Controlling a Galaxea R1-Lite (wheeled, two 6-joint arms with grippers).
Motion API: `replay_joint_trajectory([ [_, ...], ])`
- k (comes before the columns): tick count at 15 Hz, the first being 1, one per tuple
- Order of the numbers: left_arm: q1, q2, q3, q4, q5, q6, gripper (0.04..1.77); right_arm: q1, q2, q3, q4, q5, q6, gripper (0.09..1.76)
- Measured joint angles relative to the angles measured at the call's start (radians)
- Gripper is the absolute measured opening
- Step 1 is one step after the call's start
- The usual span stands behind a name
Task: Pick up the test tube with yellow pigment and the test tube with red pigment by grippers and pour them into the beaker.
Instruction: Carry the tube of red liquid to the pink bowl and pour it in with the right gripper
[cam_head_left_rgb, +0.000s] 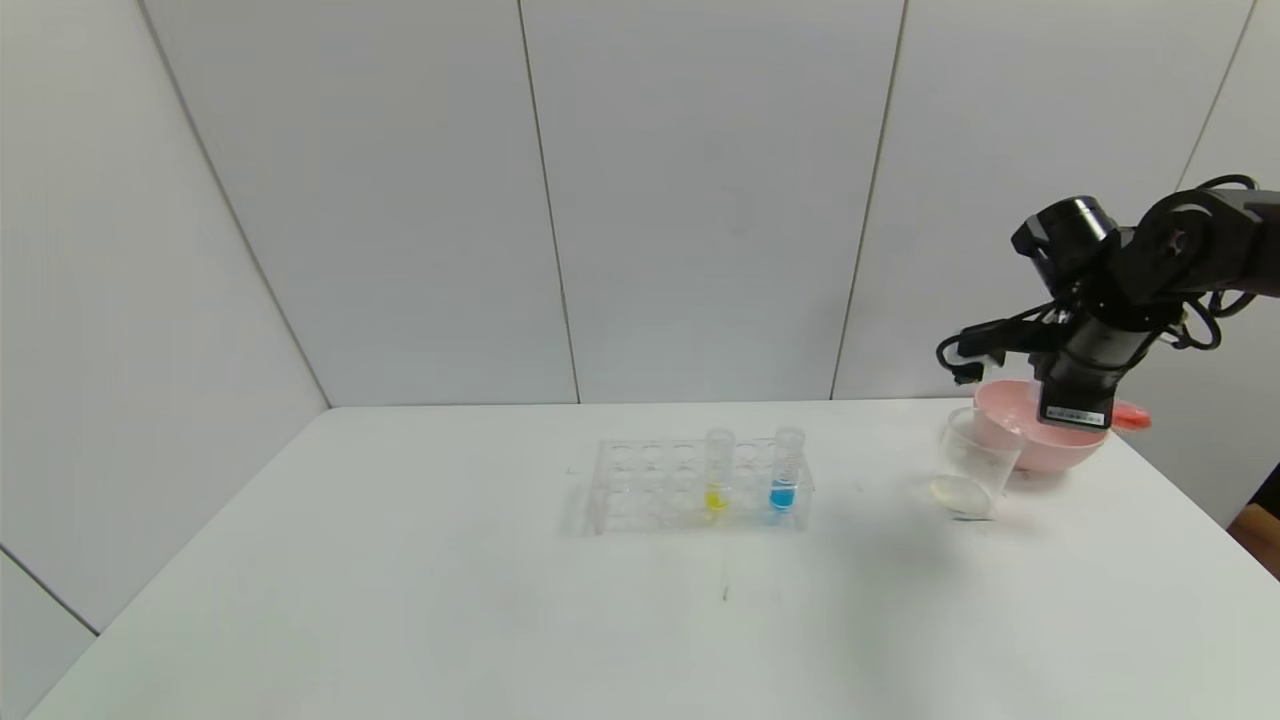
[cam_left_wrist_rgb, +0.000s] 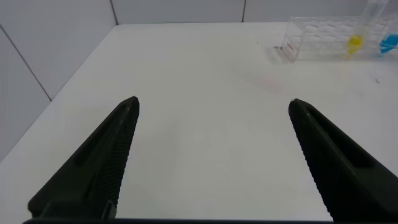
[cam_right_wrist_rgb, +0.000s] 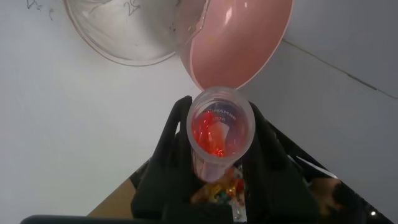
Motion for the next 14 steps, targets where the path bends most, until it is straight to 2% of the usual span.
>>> replay_joint_trajectory([
  [8,0.0,0.0,0.0,0.0,0.0,0.0,1.72,0.051,0.031,0.0,-0.007,-0.137,-0.004,0.52],
  [14,0.0,0.0,0.0,0.0,0.0,0.0,1.72,0.068,0.048,0.0,-0.028,-0.201,-0.034,0.52],
])
